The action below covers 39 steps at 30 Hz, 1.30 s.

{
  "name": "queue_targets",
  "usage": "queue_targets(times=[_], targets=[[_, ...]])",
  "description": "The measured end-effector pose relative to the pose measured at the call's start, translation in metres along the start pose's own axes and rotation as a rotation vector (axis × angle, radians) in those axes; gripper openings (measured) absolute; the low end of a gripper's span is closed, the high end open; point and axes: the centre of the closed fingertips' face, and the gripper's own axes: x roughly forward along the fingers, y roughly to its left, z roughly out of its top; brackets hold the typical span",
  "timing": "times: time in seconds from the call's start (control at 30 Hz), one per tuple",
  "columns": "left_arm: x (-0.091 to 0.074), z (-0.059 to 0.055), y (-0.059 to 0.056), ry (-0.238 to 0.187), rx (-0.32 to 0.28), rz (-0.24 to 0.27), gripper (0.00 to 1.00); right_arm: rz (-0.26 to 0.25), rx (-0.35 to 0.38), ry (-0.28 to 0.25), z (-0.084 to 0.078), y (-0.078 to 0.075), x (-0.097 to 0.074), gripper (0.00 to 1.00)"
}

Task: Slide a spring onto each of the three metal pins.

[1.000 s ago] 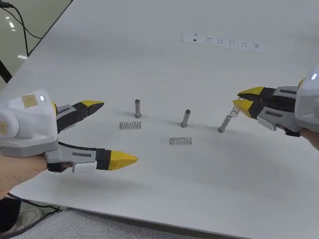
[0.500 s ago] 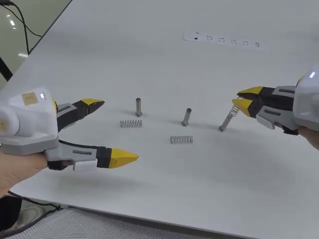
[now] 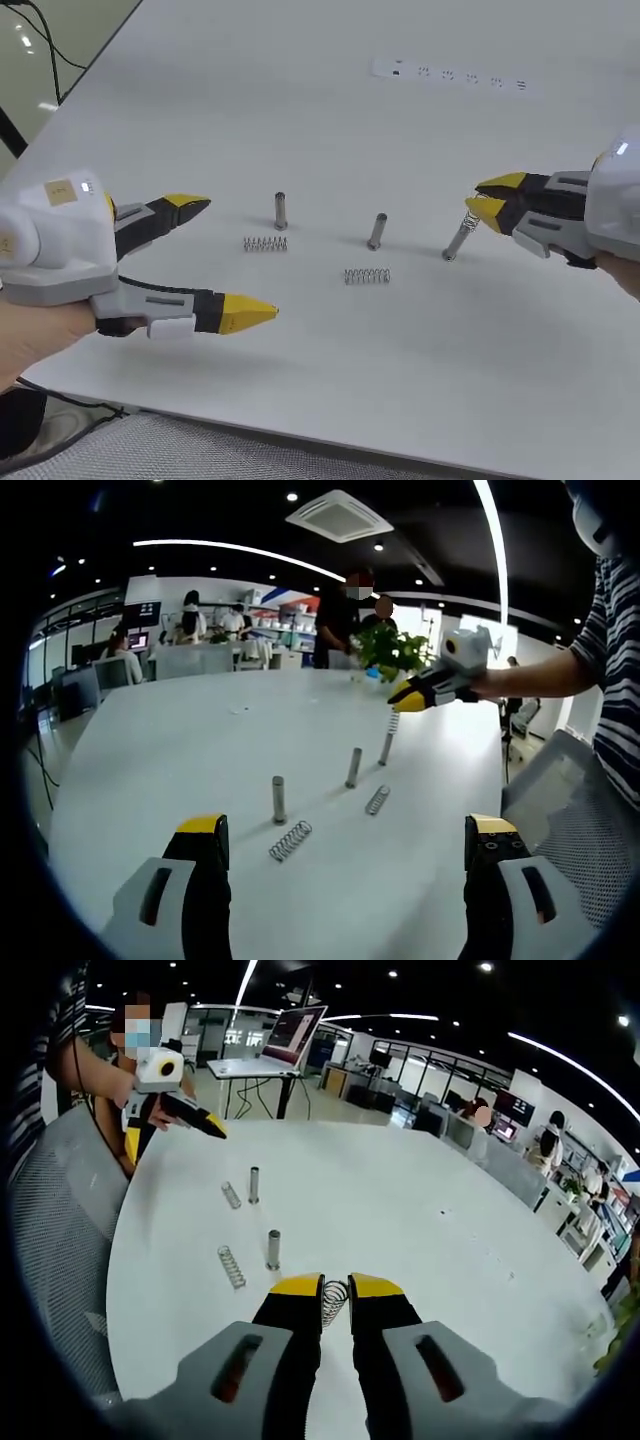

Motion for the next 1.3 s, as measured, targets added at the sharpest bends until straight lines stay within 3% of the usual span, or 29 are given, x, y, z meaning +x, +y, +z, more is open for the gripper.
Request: queue_targets(times=[0.6, 1.3], targets=[[-0.003, 0.002, 0.001, -0.003, -0.001, 0.006, 0.97, 0.008, 0.013, 0.021, -0.01, 0.004, 0.007, 0.11], [-0.003, 0.002, 0.001, -0.003, -0.003, 0.006, 0.97, 0.034, 0.046, 0.094, -0.043, 0.016, 0.022, 0.12]])
